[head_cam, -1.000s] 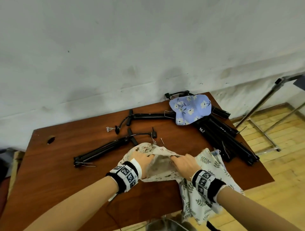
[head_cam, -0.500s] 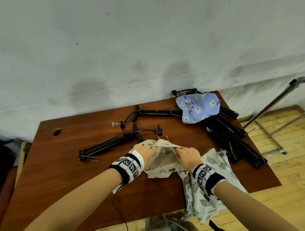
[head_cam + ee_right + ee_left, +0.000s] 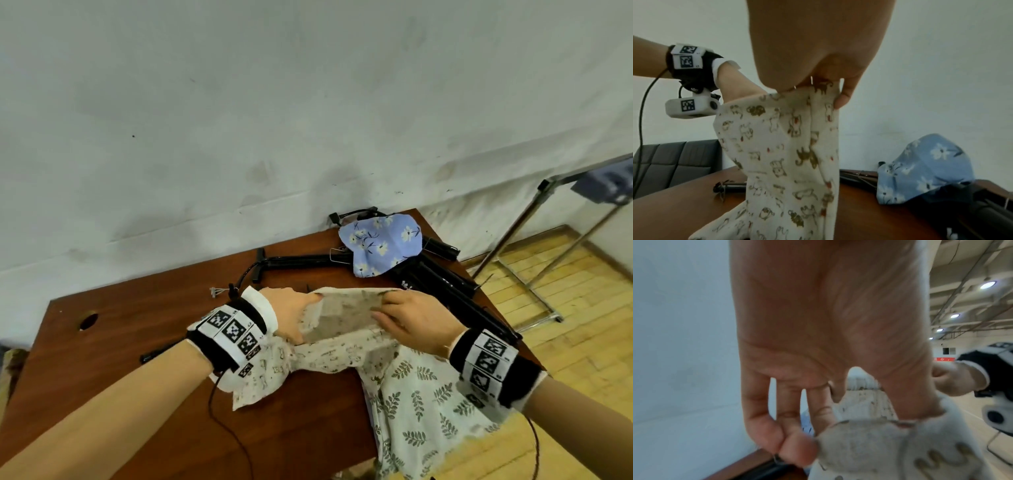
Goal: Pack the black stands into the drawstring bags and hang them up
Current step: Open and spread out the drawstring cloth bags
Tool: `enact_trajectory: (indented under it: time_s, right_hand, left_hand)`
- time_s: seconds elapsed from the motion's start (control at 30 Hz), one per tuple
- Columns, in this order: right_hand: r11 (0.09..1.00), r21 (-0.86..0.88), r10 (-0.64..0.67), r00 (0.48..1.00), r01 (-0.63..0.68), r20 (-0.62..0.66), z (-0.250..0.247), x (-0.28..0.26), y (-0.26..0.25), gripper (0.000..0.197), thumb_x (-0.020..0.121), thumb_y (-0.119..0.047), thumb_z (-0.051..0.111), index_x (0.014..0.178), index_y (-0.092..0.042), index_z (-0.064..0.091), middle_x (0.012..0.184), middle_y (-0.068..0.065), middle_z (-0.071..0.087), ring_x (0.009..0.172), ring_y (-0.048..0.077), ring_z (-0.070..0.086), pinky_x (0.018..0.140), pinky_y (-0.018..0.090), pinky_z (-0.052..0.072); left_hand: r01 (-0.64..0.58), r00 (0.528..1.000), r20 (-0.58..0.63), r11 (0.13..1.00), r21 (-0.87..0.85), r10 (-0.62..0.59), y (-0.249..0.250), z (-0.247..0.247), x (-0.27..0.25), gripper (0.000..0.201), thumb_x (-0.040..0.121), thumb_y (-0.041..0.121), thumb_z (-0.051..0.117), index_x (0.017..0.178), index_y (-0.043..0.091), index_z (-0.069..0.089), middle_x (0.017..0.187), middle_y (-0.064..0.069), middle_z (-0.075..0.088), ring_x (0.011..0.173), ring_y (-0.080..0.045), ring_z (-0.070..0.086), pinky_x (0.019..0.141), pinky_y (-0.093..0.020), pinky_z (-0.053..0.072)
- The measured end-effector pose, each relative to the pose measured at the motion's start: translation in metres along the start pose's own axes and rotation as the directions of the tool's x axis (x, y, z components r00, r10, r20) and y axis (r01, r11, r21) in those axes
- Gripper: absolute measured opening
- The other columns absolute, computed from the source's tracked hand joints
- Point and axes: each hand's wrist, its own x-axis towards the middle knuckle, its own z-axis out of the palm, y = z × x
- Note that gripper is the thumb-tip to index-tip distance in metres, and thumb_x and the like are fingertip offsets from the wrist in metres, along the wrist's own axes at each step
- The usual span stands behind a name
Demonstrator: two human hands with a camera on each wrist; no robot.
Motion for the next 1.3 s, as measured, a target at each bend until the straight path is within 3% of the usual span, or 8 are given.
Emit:
enact_trajectory:
  time_s: [0.17, 0.33, 0.53, 0.73, 0.83, 1.07, 1.17, 1.3]
  right_hand:
    - [0.989, 0.148, -0.001, 0.992, 0.02, -0.123, -0.037, -0.024, 0.01, 0.05, 0.098, -0.054, 0.039, 0.075, -0.017, 0.065, 0.095, -0.006, 0.059, 0.093, 0.012, 0.053, 0.079, 0.025, 0.046]
    - [0.998, 0.06, 0.048, 0.967, -0.034, -0.252, -0.065, -0.049, 0.025, 0.041, 0.09, -0.054, 0.048, 0.075, -0.021, 0.066, 0.09, -0.008, 0.066, 0.099, 0.009, 0.053, 0.101, 0.037, 0.032]
    - [0.928, 0.211, 0.344, 0.922, -0.306, -0.176, -0.088, -0.08, 0.045, 0.057, 0.078, -0.078, 0.038, 0.101, -0.036, 0.068, 0.089, -0.011, 0.056, 0.092, 0.007, 0.047, 0.098, 0.039, 0.02]
    - [0.667, 0.532, 0.344, 0.849, -0.522, 0.402, -0.108, -0.115, 0.05, 0.009, 0.084, -0.027, 0.072, 0.088, -0.019, 0.069, 0.087, 0.0, 0.068, 0.08, 0.013, 0.063, 0.074, 0.038, 0.05]
    - [0.571, 0.532, 0.21, 0.738, -0.625, 0.642, -0.104, -0.133, 0.053, 0.006, 0.088, -0.013, 0.068, 0.082, -0.012, 0.069, 0.082, 0.008, 0.069, 0.07, 0.016, 0.062, 0.068, 0.036, 0.051]
    - [0.615, 0.272, -0.042, 0.313, -0.741, 0.949, -0.096, -0.126, 0.053, 0.038, 0.085, -0.029, 0.07, 0.054, -0.017, 0.052, 0.052, -0.002, 0.04, 0.049, 0.012, 0.027, 0.056, 0.02, 0.028]
    - [0.743, 0.071, 0.063, 0.175, -0.666, 0.983, -0.072, -0.112, 0.06, 0.03, 0.082, -0.028, 0.069, 0.054, -0.034, 0.06, 0.054, -0.01, 0.043, 0.051, 0.011, 0.028, 0.056, 0.028, 0.028]
    - [0.77, -0.091, 0.324, 0.264, -0.632, 0.908, -0.02, -0.086, 0.079, 0.006, 0.085, -0.03, 0.063, 0.083, -0.026, 0.066, 0.076, -0.01, 0.06, 0.065, 0.009, 0.049, 0.069, 0.027, 0.048]
  left_hand:
    - [-0.105, 0.989, -0.117, 0.991, -0.077, 0.096, 0.001, -0.04, -0.021, 0.05, 0.094, 0.052, 0.045, 0.142, 0.042, 0.035, 0.113, -0.007, 0.057, 0.096, -0.02, 0.063, 0.081, -0.028, 0.047]
    - [-0.229, 0.927, -0.339, 0.959, -0.166, 0.162, 0.002, -0.054, -0.022, 0.044, 0.09, 0.06, 0.037, 0.074, 0.032, 0.066, 0.076, 0.004, 0.05, 0.068, -0.011, 0.049, 0.074, -0.042, 0.047]
    - [-0.325, 0.77, -0.453, 0.887, 0.327, 0.449, 0.013, -0.053, 0.004, 0.036, 0.09, 0.053, 0.046, 0.101, 0.028, 0.07, 0.128, 0.013, 0.059, 0.133, -0.015, 0.037, 0.101, -0.042, 0.034]
    - [-0.486, 0.828, -0.314, 0.874, 0.012, 0.465, 0.045, -0.031, 0.026, 0.051, 0.086, 0.058, 0.051, 0.065, 0.012, 0.058, 0.062, -0.001, 0.055, 0.058, -0.013, 0.049, 0.063, -0.03, 0.042]
    - [-0.438, 0.856, 0.034, 0.759, -0.481, 0.516, 0.071, -0.006, 0.019, 0.04, 0.087, 0.039, 0.065, 0.083, -0.001, 0.068, 0.065, -0.009, 0.058, 0.054, -0.01, 0.048, 0.057, -0.021, 0.039]
    - [-0.142, 0.589, 0.396, 0.573, -0.807, 0.704, 0.094, 0.04, 0.039, 0.01, 0.092, 0.012, 0.059, 0.095, 0.014, 0.069, 0.085, 0.006, 0.068, 0.074, -0.009, 0.064, 0.075, -0.015, 0.051]
    - [-0.189, 0.633, 0.393, 0.626, -0.756, 0.666, 0.09, 0.045, 0.06, 0.009, 0.092, 0.016, 0.06, 0.095, 0.013, 0.068, 0.09, 0.001, 0.066, 0.079, -0.012, 0.062, 0.073, -0.016, 0.051]
    - [-0.223, 0.803, 0.287, 0.709, -0.669, 0.523, 0.068, 0.05, 0.098, 0.02, 0.091, 0.02, 0.062, 0.107, 0.008, 0.064, 0.092, -0.001, 0.066, 0.075, -0.007, 0.061, 0.074, -0.026, 0.05]
